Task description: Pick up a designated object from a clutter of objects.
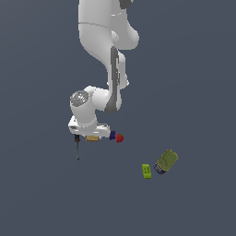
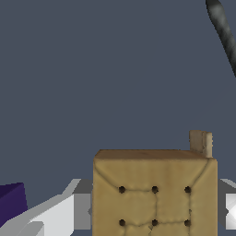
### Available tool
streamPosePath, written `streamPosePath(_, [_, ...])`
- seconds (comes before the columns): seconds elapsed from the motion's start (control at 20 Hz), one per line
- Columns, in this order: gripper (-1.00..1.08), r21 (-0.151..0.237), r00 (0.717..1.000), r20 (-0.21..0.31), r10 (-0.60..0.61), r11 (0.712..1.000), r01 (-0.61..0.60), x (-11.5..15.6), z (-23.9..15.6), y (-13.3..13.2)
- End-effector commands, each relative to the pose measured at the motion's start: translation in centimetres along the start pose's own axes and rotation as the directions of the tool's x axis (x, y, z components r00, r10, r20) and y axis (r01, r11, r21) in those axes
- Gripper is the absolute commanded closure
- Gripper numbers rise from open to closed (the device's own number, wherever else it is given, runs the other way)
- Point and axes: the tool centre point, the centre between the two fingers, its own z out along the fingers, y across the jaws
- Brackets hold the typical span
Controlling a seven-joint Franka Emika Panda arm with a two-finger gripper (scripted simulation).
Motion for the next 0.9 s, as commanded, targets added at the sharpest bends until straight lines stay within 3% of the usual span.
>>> streamPosePath(0.0, [1.08,0.000,1.000,-0.001,0.000,1.000,0.000,-0.2,-1.0,-0.8])
streamPosePath(0.85, [1.08,-0.002,1.000,-0.001,0.000,1.000,0.000,-4.0,-13.0,-10.3])
